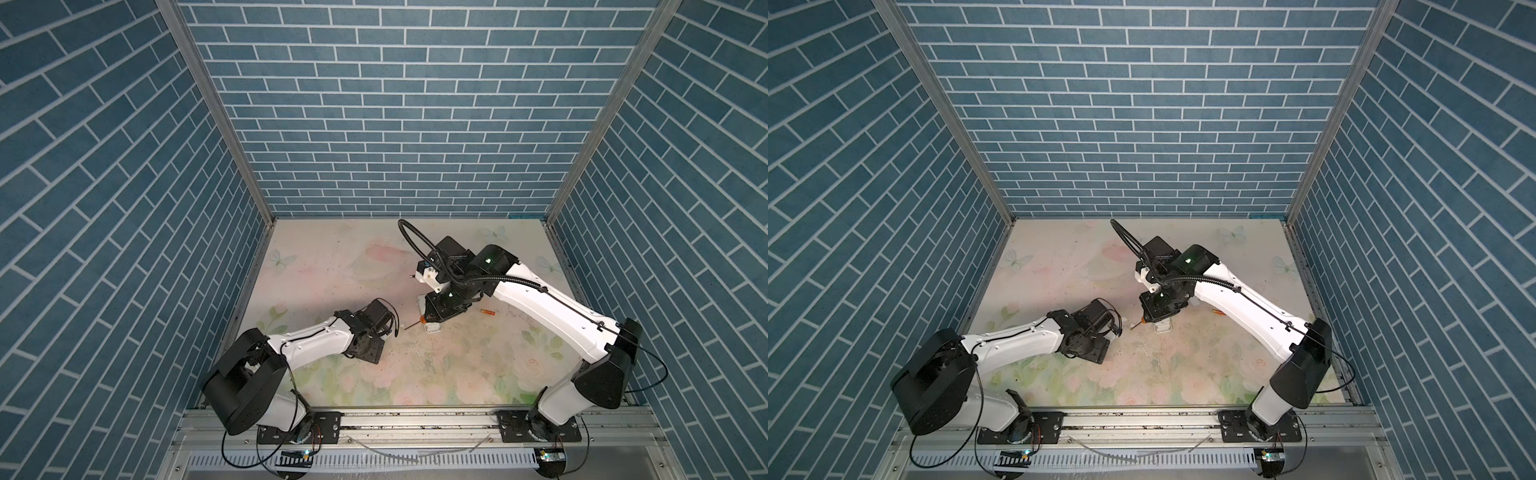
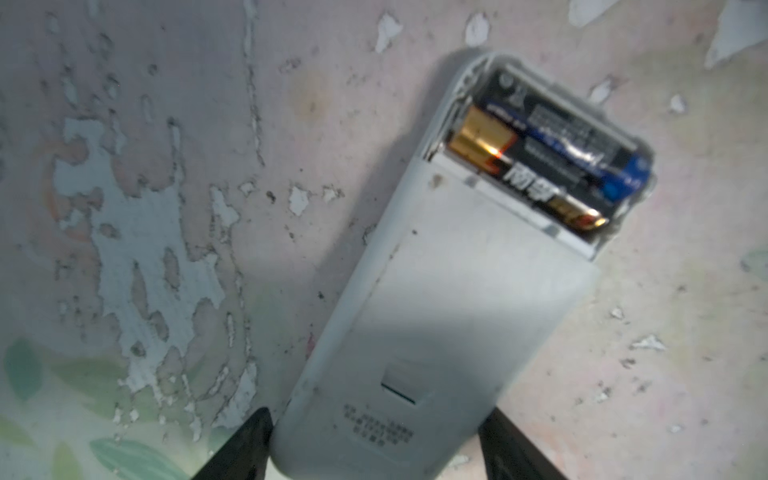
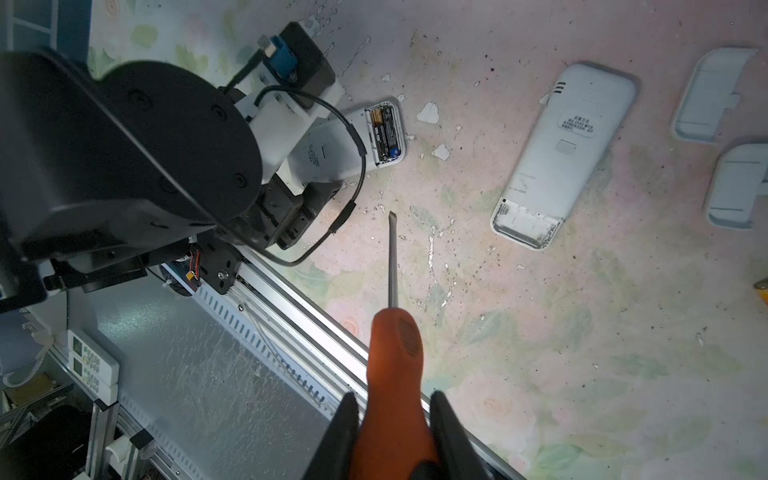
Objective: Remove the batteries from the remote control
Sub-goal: 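Grasp the small white remote's end with the left gripper, holding it flat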
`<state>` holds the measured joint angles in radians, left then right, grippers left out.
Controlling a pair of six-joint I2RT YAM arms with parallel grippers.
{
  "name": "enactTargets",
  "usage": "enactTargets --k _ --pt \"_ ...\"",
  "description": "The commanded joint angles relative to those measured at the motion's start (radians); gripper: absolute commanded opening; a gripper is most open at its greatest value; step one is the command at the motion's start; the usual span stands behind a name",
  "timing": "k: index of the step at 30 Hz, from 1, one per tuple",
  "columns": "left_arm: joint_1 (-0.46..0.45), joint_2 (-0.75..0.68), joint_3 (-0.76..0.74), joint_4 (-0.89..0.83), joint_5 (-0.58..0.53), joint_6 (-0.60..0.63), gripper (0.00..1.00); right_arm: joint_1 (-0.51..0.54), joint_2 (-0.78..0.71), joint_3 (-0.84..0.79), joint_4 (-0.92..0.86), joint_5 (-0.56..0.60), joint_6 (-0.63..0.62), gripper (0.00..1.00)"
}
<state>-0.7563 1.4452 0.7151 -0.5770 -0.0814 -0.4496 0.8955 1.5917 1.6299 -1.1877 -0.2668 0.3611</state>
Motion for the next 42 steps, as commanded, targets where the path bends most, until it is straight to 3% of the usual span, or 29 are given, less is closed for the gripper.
enactTargets --k 1,17,33,42 --pt "0.007 0.041 -0.014 0.038 0.018 0.028 0.78 -0.003 0.006 0.005 0.01 -0.014 0.006 0.0" --pt "0.004 0.023 -0.053 0.146 0.111 0.1 0.47 -0.007 0.042 0.039 -0.028 0.033 -0.011 0.0" --pt "-0.113 -0.003 -0.04 0.355 0.249 0.292 0.46 -0.015 -0.086 -0.116 -0.047 0.055 -0.098 0.0" --pt "-0.115 0.149 0.049 0.303 0.267 0.333 0.44 -0.012 -0.11 -0.195 -0.029 0.131 -0.12 0.0"
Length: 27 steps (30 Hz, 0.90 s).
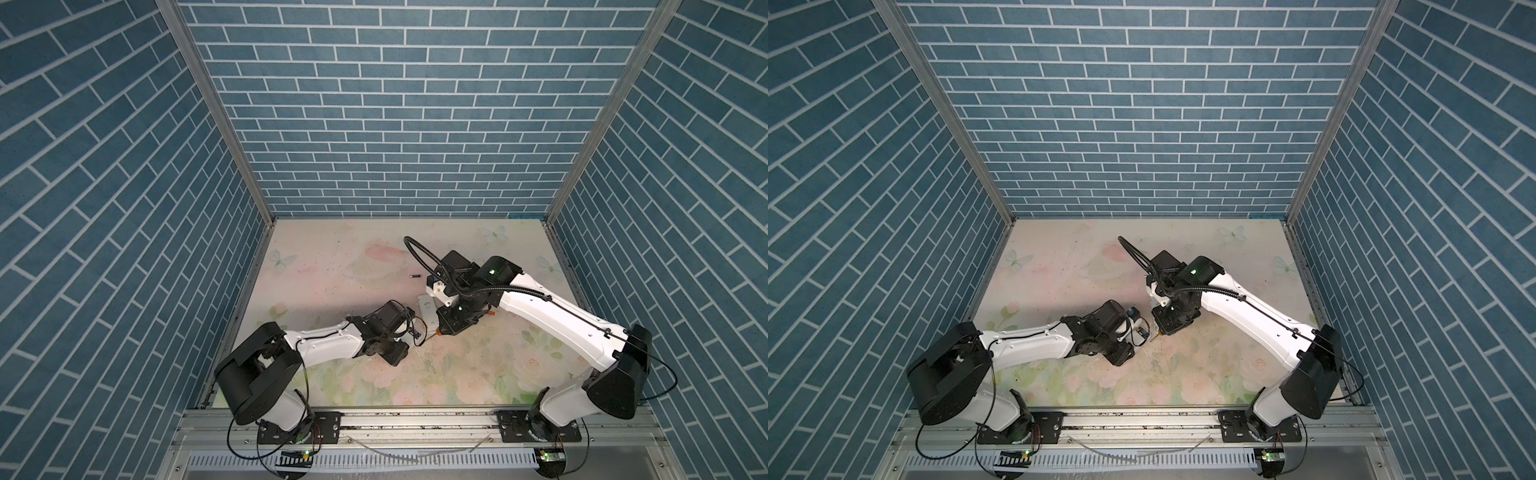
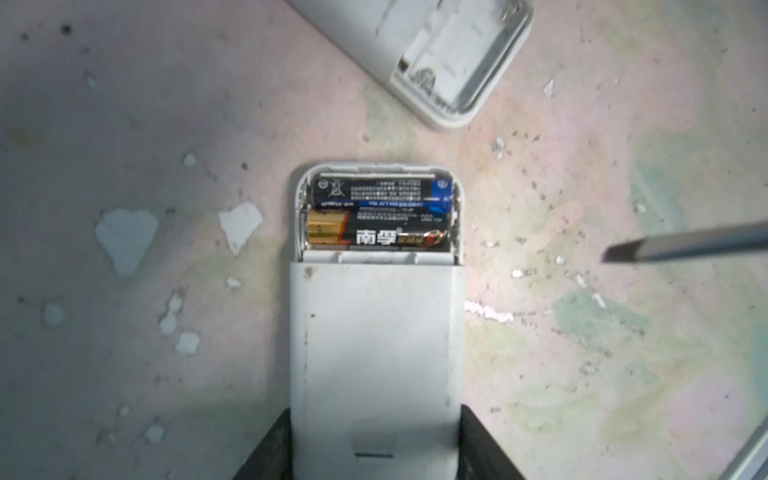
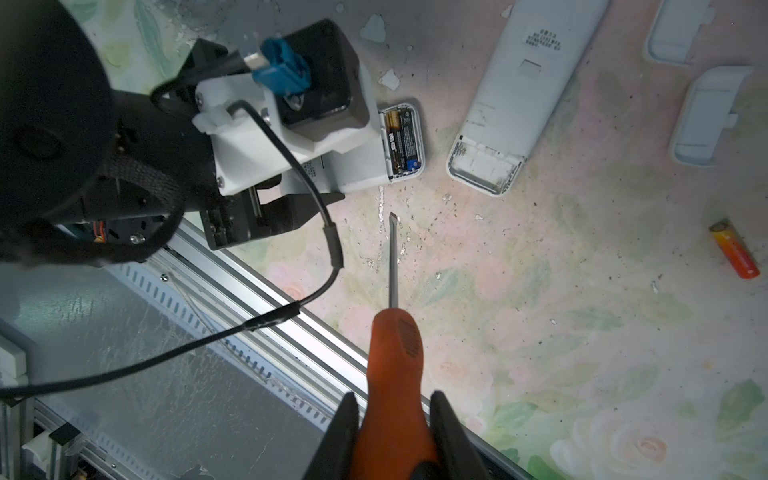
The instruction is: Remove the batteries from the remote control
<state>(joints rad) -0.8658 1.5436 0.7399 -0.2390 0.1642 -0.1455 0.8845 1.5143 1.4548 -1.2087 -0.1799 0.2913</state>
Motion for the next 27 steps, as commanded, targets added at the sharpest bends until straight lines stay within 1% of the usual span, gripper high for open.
enactTargets --k 1,6,10,16,20,24,27 --pt "-0.006 0.067 0.031 -0.04 0.024 0.029 0.43 0.001 -0.035 -0.024 -0.006 0.055 -0.054 0.0" --pt "-0.006 0.082 0.017 -0.016 0.038 0.023 0.44 0.0 -0.043 -0.07 0.041 0.081 -0.075 0.0" --pt "-0.011 0.082 0.013 -0.021 0.033 0.021 0.53 -0.004 -0.044 -0.097 0.064 0.086 -0.086 0.0" --pt "-0.023 0.096 0.05 -0.121 0.0 0.002 0.59 -0.014 -0.066 -0.115 0.079 0.086 -0.08 0.0" --pt "-0.035 0.109 0.075 -0.21 -0.037 -0.026 0.6 -0.019 -0.077 -0.125 0.091 0.086 -0.078 0.0" --pt "-0.05 0.087 0.05 -0.244 -0.039 -0.071 0.6 -0.021 -0.079 -0.129 0.102 0.079 -0.079 0.0" --pt "-0.061 0.048 0.021 -0.237 -0.045 -0.102 0.61 -0.022 -0.074 -0.132 0.113 0.062 -0.086 0.0"
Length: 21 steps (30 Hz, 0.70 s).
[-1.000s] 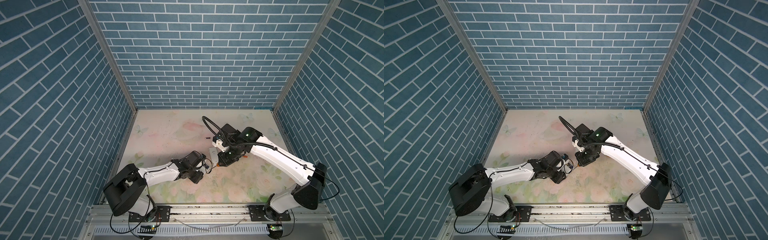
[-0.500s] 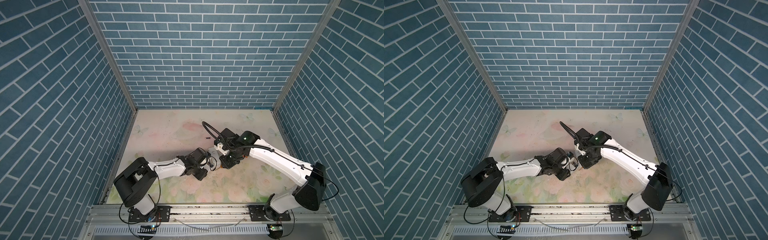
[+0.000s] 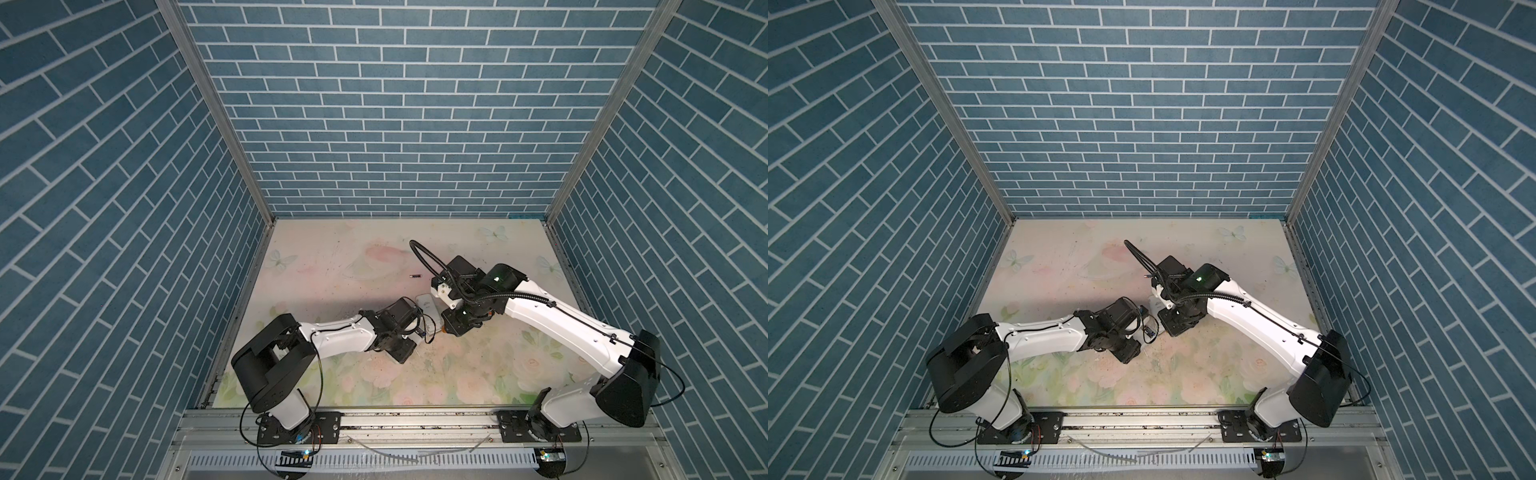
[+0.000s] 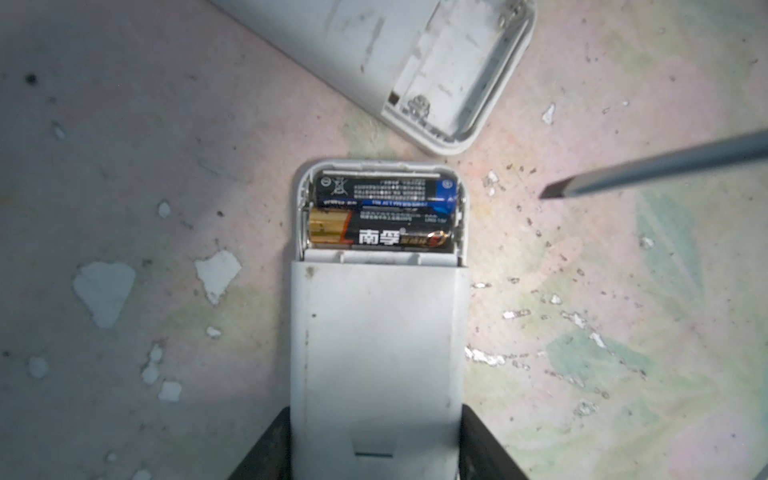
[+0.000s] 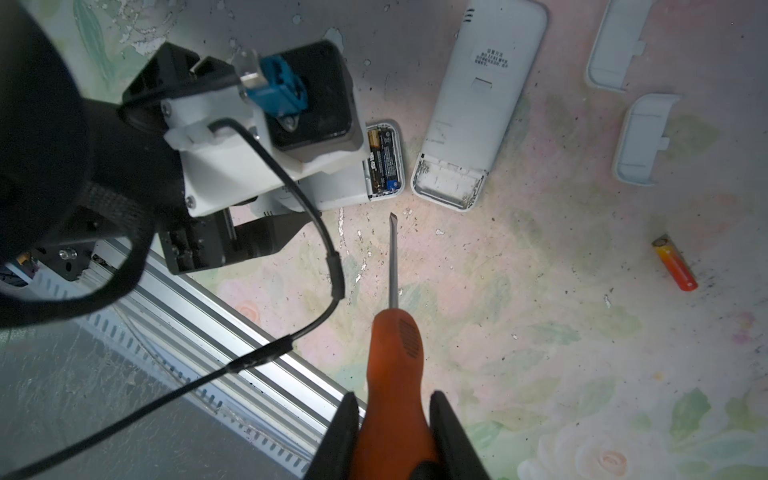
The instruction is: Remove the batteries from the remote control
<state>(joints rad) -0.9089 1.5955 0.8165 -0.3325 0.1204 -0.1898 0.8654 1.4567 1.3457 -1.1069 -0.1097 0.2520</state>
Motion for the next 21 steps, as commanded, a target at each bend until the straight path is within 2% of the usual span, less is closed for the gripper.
enactTargets --k 1,9,21 --pt "-0.018 -0.014 -0.061 -0.141 -0.002 -0.062 0.61 -0.003 -0.014 -0.025 0.012 -0.005 -0.054 0.0" --pt "-0.018 -0.029 -0.091 -0.11 -0.002 -0.099 0.67 -0.003 0.01 -0.03 0.046 -0.045 -0.057 0.0" --pt "-0.018 -0.062 -0.116 -0.091 0.002 -0.142 0.68 -0.003 0.019 -0.046 0.059 -0.076 -0.092 0.0"
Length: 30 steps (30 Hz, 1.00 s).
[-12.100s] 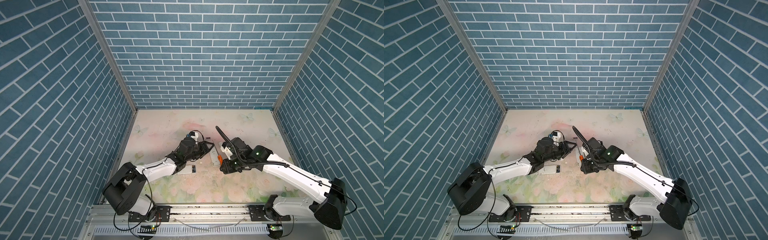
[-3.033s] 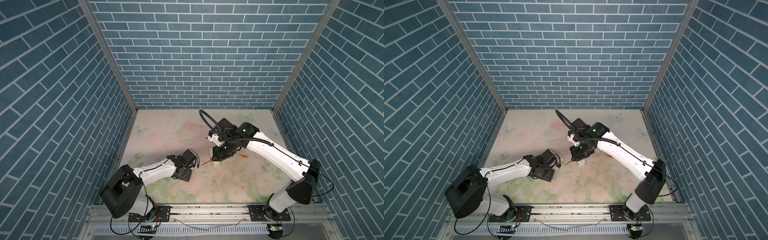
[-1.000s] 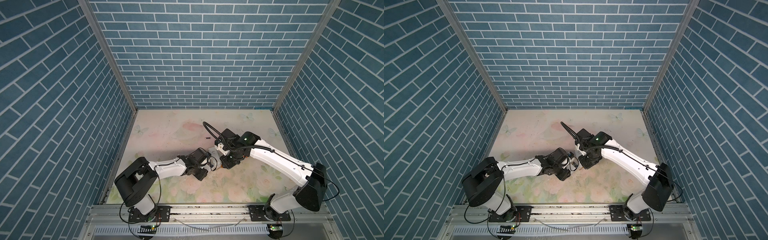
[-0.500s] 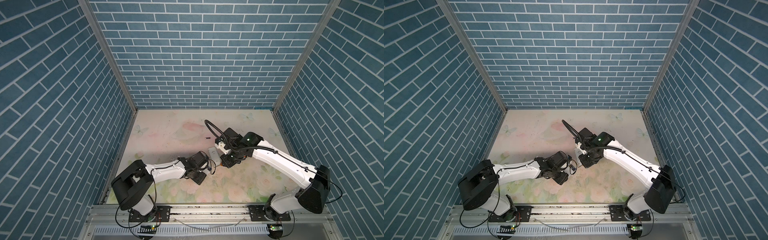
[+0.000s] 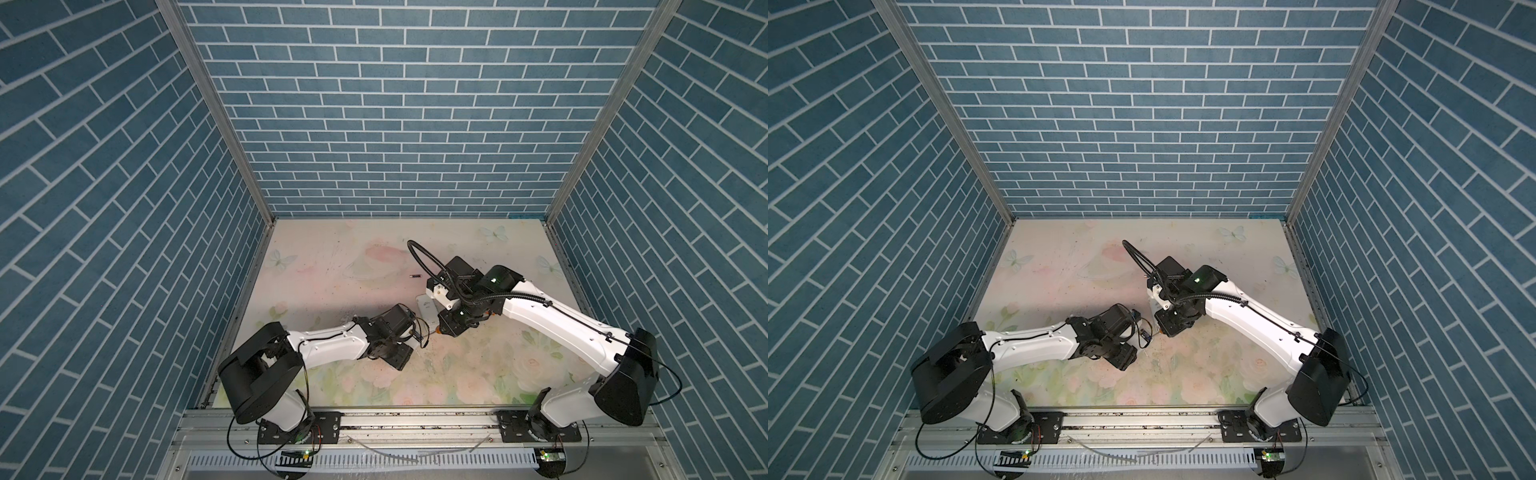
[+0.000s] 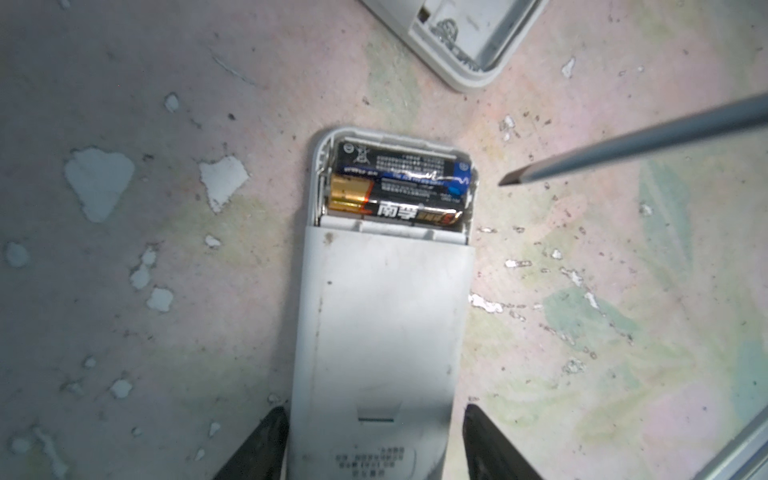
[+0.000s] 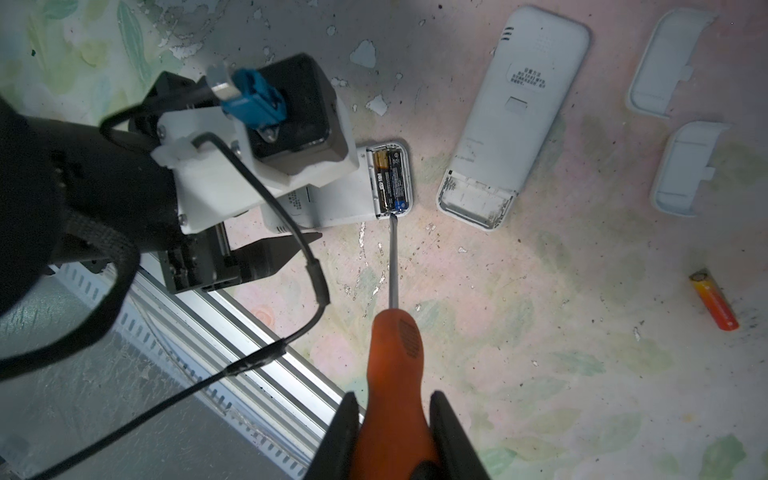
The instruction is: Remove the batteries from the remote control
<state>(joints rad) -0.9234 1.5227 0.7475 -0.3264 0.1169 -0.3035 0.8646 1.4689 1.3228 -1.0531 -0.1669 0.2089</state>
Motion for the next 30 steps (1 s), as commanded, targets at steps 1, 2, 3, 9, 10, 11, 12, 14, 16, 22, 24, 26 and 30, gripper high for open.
enactTargets --k 1,2,3,9,10,11,12,14,16,22,24,26,30 --pt "-0.003 0.006 -0.046 -0.099 0.006 -0.028 0.69 -0.003 0.004 -0.023 0.004 -0.013 -0.056 0.0" --pt "-0.003 0.002 -0.046 -0.102 0.008 -0.028 0.69 -0.001 0.002 -0.025 0.005 -0.009 -0.064 0.0" --pt "-0.003 0.001 -0.046 -0.104 0.008 -0.028 0.69 -0.003 0.0 -0.026 0.005 -0.007 -0.071 0.0" --pt "-0.003 -0.015 -0.046 -0.108 0.02 -0.025 0.69 -0.002 -0.013 -0.047 0.028 0.01 -0.104 0.0" --pt "-0.003 -0.015 -0.046 -0.109 0.021 -0.024 0.69 -0.002 -0.012 -0.049 0.03 0.014 -0.11 0.0" --pt "-0.003 -0.015 -0.046 -0.111 0.021 -0.023 0.69 -0.001 -0.012 -0.05 0.031 0.018 -0.117 0.0" --pt "-0.003 -0.015 -0.046 -0.11 0.023 -0.022 0.7 -0.002 -0.012 -0.053 0.034 0.024 -0.124 0.0" --pt "-0.003 -0.014 -0.046 -0.105 0.026 -0.022 0.7 -0.002 -0.016 -0.058 0.045 0.031 -0.136 0.0" --pt "-0.003 -0.009 -0.07 -0.099 0.03 -0.024 0.7 -0.002 -0.019 -0.06 0.054 0.032 -0.147 0.0" --pt "-0.003 0.002 -0.074 -0.082 0.035 -0.022 0.69 0.001 -0.027 -0.048 0.047 0.016 -0.162 0.0" --pt "-0.003 0.008 -0.07 -0.081 0.035 -0.018 0.69 0.005 -0.028 -0.045 0.044 0.014 -0.165 0.0" --pt "-0.003 0.011 -0.066 -0.076 0.036 -0.018 0.69 0.007 -0.027 -0.043 0.043 0.007 -0.167 0.0" --pt "-0.003 0.014 -0.069 -0.071 0.04 -0.02 0.69 0.021 -0.027 -0.039 0.038 0.001 -0.176 0.0"
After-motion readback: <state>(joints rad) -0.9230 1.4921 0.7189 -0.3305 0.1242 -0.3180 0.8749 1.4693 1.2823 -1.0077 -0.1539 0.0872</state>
